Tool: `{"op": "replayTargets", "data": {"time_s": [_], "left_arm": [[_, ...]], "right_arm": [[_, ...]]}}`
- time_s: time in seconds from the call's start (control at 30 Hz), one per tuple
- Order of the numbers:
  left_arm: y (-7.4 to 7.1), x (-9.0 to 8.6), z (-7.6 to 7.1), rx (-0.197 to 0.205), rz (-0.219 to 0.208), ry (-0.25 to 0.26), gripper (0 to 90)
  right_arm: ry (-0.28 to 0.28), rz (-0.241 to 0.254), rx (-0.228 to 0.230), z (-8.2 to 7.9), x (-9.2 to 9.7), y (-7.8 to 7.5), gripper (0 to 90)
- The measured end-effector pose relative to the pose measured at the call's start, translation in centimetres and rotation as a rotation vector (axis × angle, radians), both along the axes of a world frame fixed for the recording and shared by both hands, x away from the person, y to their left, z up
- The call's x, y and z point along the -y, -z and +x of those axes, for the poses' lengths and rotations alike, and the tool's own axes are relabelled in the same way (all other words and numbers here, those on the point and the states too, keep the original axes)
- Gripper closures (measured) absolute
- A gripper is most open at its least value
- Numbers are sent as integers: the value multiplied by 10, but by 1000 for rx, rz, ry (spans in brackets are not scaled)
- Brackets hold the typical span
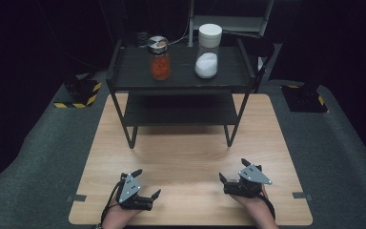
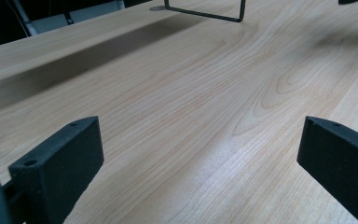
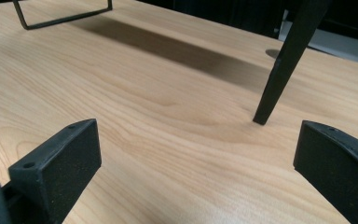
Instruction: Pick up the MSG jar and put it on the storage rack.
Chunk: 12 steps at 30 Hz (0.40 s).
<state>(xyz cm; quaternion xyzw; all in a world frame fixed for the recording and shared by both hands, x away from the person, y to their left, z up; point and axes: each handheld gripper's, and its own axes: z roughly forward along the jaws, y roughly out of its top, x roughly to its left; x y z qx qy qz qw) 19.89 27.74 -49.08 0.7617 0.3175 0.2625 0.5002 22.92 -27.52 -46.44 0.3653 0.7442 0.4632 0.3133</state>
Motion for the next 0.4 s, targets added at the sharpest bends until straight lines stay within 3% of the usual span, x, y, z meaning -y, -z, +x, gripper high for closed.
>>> {"op": "replayTargets", "data": {"time_s": [0.4], "left_arm": [[0,0,-1,1,2,1,5]], "right_arm": [[15,3,-25,-1,3,9,2]]}}
